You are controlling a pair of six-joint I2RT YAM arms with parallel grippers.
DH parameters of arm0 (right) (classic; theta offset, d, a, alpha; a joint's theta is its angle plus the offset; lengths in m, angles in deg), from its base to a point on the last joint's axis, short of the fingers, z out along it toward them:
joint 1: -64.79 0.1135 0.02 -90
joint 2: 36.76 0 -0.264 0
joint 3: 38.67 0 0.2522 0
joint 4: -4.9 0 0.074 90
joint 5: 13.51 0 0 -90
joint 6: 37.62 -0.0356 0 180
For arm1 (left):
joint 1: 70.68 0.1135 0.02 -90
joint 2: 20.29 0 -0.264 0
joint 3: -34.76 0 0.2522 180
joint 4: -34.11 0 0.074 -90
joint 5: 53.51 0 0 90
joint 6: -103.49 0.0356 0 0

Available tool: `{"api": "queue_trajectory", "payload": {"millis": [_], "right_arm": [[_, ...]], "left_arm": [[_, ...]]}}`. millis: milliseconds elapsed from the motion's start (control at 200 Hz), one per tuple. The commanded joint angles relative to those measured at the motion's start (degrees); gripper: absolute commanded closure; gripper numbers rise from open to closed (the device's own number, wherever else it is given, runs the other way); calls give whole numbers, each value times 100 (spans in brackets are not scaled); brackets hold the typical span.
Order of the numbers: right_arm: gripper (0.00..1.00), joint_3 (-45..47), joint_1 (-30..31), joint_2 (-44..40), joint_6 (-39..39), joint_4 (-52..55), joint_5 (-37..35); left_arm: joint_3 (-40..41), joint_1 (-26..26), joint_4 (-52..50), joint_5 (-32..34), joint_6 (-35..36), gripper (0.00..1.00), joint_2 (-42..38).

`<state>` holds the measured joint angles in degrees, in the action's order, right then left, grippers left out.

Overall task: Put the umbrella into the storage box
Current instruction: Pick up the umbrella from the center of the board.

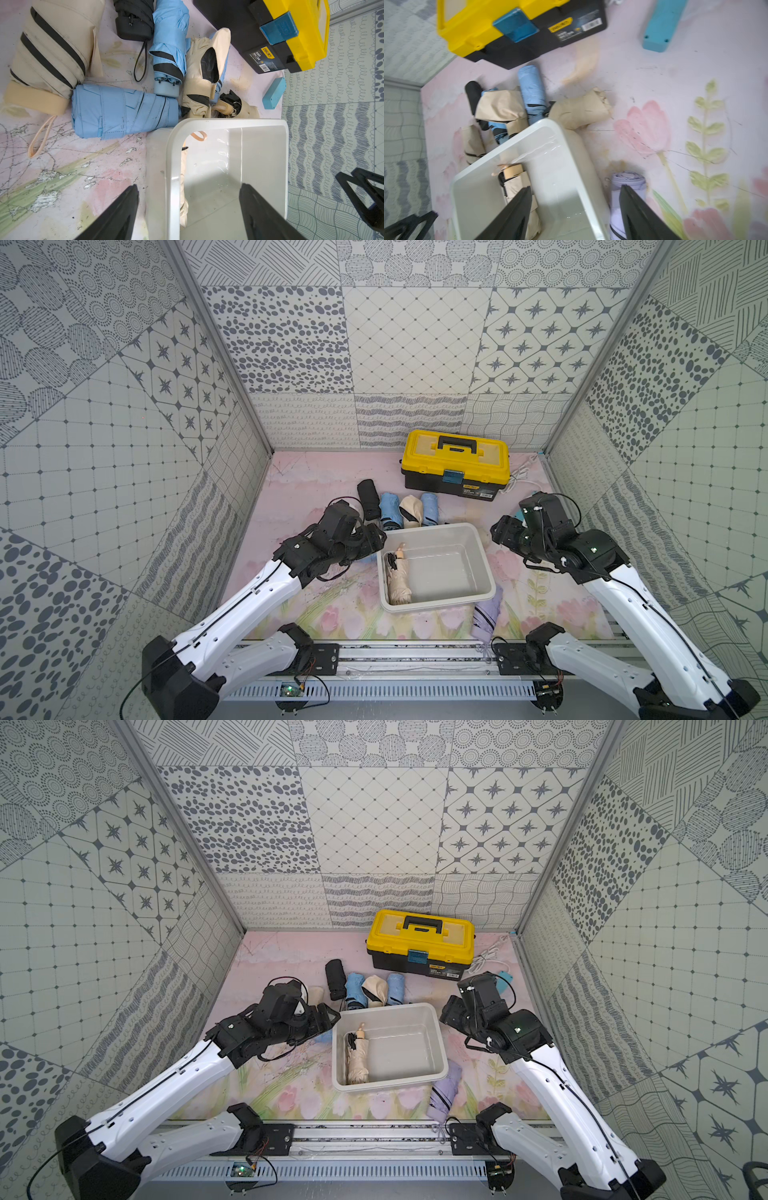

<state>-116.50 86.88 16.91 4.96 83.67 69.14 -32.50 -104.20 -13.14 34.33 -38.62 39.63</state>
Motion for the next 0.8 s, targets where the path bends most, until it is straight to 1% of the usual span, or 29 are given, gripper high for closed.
{"api": "queue_trajectory", "payload": {"millis": [0,80,140,245,395,490,645,795], "right_arm": [[23,448,-680,-120,278,605,597],[19,939,-1159,-69,214,584,998],[16,1257,-1371,67,214,538,1279],[12,1711,-1418,231,207,232,1620],[1,2326,-1417,87,42,-311,1959],[1,2738,-1393,-22,40,-683,2370],[1,3216,-1322,-96,-61,-1169,2669],[2,3552,-1257,-3,-176,-1568,2773]], "left_arm": [[-68,48,45,148,291,19,75],[6,55,85,151,226,18,64],[111,76,164,137,165,18,31],[206,88,262,107,109,18,-12],[209,98,265,86,110,18,11],[305,124,330,72,65,17,28],[414,257,350,-55,25,17,37],[465,345,337,-109,-25,17,2]]}}
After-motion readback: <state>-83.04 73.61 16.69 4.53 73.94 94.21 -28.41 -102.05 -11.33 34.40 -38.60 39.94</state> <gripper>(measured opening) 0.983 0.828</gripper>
